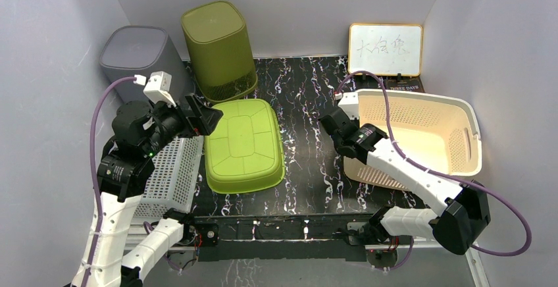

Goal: Turn the large container upside down

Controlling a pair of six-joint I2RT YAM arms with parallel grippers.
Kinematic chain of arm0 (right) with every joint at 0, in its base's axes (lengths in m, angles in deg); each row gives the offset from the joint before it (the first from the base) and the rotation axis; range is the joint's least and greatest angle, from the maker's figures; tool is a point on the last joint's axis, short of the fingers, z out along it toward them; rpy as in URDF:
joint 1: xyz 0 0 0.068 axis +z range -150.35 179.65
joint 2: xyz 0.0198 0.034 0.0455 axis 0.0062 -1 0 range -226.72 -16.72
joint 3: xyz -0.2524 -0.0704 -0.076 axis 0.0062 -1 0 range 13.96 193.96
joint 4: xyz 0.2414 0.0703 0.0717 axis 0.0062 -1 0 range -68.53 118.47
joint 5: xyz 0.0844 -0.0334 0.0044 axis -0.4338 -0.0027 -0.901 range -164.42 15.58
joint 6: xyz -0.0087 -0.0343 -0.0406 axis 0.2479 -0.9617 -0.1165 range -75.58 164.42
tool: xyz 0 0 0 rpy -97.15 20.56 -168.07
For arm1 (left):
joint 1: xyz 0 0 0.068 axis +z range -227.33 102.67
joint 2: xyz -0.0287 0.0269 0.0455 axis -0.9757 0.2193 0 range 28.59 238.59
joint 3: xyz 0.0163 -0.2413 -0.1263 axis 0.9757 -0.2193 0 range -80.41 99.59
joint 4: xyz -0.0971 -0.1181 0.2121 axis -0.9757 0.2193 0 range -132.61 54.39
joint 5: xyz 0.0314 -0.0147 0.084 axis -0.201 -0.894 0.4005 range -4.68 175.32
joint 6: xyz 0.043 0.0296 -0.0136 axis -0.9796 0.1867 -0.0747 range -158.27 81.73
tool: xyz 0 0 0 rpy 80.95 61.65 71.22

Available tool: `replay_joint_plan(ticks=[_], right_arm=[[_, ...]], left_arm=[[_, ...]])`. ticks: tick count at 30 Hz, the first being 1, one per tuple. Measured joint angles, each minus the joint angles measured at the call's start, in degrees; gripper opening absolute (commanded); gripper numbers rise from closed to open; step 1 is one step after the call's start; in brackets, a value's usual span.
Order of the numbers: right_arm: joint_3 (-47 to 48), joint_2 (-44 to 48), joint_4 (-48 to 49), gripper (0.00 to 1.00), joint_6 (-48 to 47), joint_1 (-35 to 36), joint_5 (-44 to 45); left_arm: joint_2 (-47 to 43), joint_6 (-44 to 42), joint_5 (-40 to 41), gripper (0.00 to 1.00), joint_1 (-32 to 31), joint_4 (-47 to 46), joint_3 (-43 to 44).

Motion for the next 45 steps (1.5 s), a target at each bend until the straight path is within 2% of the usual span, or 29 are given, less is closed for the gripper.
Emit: replay_joint_plan(ticks=[6,10,15,20,29,37,45], right_arm=[[1.6,0.37,-0.42,0.0,-0.13,-0.15,-3.45],[7.58,1.25,0.17,0.0,1.22,-0.39,-8.57],[15.32,2.16,8.81,0.0,2.67,-0.42,-13.79],[18.36,1.95,22.4,0.0,6.25,-0.35,-16.65],[17.22,-3.69,51.63,0.0,11.85,-0.42,-19.93],[9.49,-8.31,74.95,0.0,19.82,-3.52,-25.18],[-6.12,-14.25,100.45,0.0,35.67,-14.36,-29.4]], left_arm=[[-0.13,0.0,0.2,0.98,0.0,0.02,0.04],[-0.09,0.0,0.31,0.98,0.0,0.2,0.2],[-0.15,0.0,0.61,0.98,0.0,0.74,0.63],[-0.2,-0.15,0.98,0.98,0.0,2.36,2.78],[-0.68,-0.61,1.7,0.98,0.0,4.09,7.08],[-1.11,-1.36,2.64,0.98,0.0,6.62,9.46],[-1.49,-1.6,2.95,0.98,0.0,7.58,10.47]])
